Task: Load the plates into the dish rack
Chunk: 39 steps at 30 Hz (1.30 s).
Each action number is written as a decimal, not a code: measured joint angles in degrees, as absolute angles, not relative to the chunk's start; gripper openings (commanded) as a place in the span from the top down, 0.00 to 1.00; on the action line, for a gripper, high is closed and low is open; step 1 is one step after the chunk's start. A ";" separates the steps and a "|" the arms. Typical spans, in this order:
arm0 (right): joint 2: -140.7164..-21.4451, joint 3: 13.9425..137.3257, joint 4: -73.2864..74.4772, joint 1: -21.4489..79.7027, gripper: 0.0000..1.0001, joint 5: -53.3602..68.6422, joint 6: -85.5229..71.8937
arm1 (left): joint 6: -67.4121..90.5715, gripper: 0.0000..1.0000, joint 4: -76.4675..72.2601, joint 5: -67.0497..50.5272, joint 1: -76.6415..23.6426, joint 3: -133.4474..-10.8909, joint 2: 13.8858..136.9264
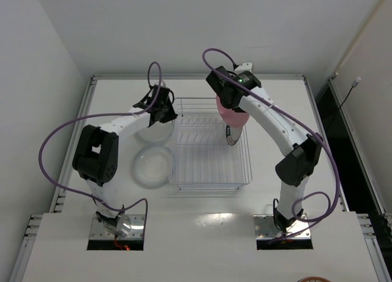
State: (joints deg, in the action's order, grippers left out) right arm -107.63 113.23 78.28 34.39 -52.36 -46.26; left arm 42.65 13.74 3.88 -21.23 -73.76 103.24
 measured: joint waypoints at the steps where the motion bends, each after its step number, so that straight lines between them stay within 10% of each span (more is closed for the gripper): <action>1: -107.63 113.03 78.22 34.57 1.00 -52.51 -46.26 | 43.11 1.00 14.33 4.19 -21.23 -73.89 103.26; 39: -114.39 110.78 77.45 37.74 1.00 -60.60 -46.57 | 67.44 1.00 17.69 12.10 -21.17 -69.43 99.26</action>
State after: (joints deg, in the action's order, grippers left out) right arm -114.39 110.78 77.45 37.74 -60.60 -46.57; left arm 67.44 17.69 12.10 -21.17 -69.43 99.26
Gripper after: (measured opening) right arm 0.054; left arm 0.115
